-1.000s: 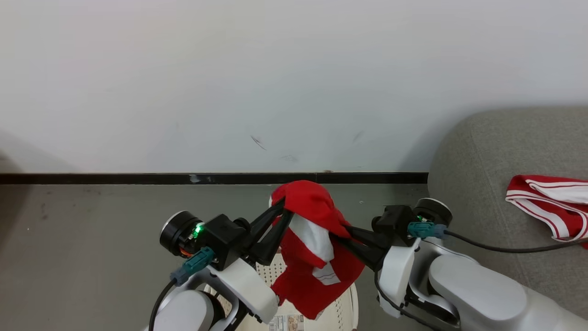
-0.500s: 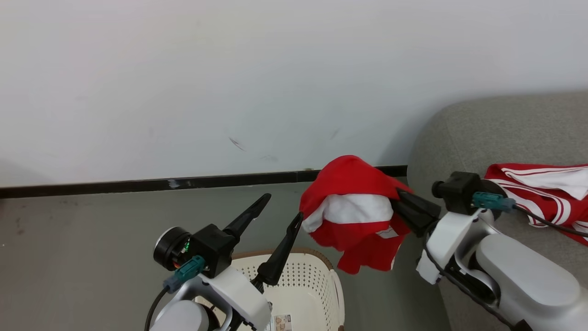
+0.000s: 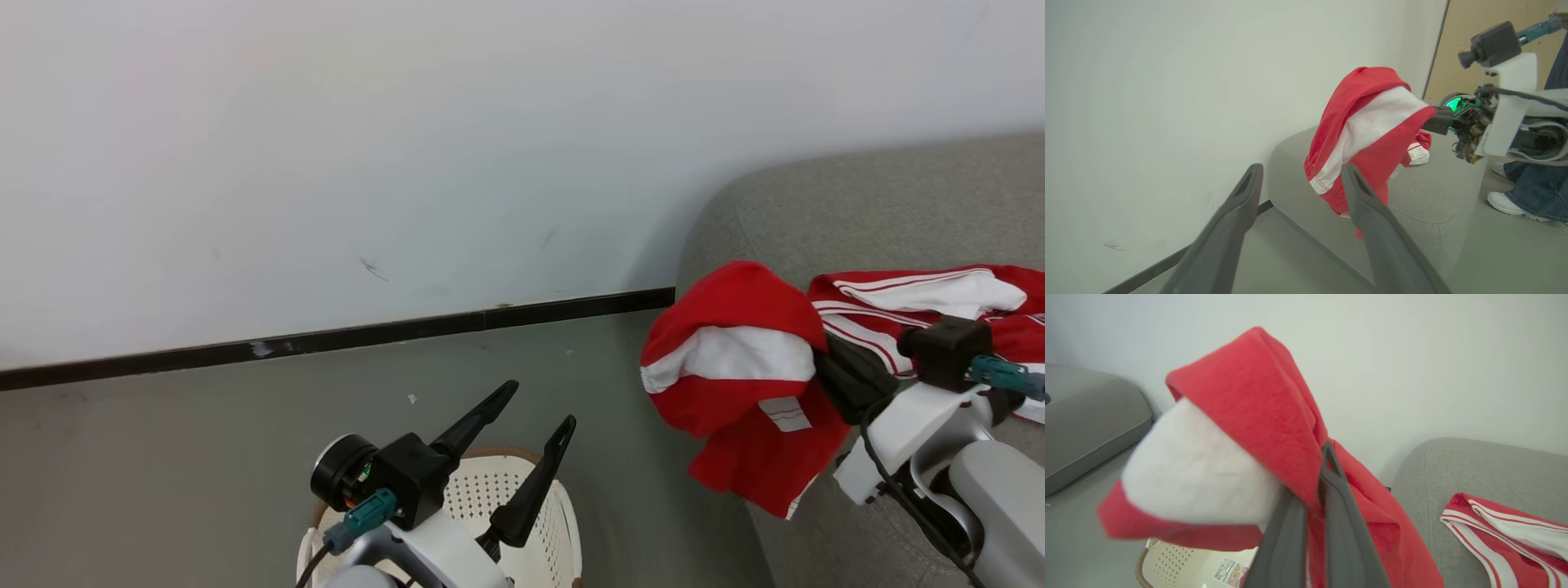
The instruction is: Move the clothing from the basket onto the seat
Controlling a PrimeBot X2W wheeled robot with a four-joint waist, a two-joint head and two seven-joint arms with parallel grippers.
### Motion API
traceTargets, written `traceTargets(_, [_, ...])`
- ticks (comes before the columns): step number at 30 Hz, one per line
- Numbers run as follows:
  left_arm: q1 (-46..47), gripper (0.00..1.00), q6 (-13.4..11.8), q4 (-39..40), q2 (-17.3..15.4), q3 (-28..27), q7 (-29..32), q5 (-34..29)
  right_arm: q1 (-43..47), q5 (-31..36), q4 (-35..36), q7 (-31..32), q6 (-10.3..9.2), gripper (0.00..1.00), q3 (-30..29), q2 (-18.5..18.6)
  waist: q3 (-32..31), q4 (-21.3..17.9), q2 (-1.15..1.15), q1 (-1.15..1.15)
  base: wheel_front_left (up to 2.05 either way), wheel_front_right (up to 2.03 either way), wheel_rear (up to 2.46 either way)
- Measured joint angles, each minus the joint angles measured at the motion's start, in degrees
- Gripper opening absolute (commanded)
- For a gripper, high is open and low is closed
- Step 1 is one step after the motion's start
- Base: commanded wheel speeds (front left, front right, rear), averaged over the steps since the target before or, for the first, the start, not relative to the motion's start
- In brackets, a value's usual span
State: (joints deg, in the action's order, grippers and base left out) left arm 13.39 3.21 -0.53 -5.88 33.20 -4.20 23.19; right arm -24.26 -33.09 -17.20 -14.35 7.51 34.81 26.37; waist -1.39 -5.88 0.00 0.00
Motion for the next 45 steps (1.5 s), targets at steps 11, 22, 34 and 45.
traceTargets(11, [-1.2, 1.0, 0.8, -0.6, 0.5, 2.8, -0.9, 0.0, 6.8, 1.5, 2.0, 0.0, 0.0, 0.0, -9.6, 1.4, -0.4, -4.1, 0.0, 0.0, 0.0, 0.0, 0.0])
traceTargets(22, [-1.7, 1.0, 1.0, -1.3, 0.9, 4.0, -1.4, 0.0, 12.7, 3.7, 4.6, 0.0, 0.0, 0.0, -15.2, 1.7, -0.6, -8.4, 0.0, 0.0, 0.0, 0.0, 0.0])
traceTargets(34, [-2.3, 1.0, 0.2, -1.2, 1.2, 3.5, -2.5, 0.0, 14.1, 4.3, 7.1, 0.0, 0.0, 0.0, -17.1, 1.2, 0.1, -12.2, 0.0, 0.0, 0.0, 0.0, 0.0])
traceTargets(45, [-2.3, 1.0, -1.9, 0.8, 0.5, 1.9, -2.7, -1.1, 3.5, 2.1, 4.3, 0.4, 0.0, 0.0, -25.0, 3.4, 2.7, -11.4, 0.0, 0.0, 0.0, 0.0, 0.0])
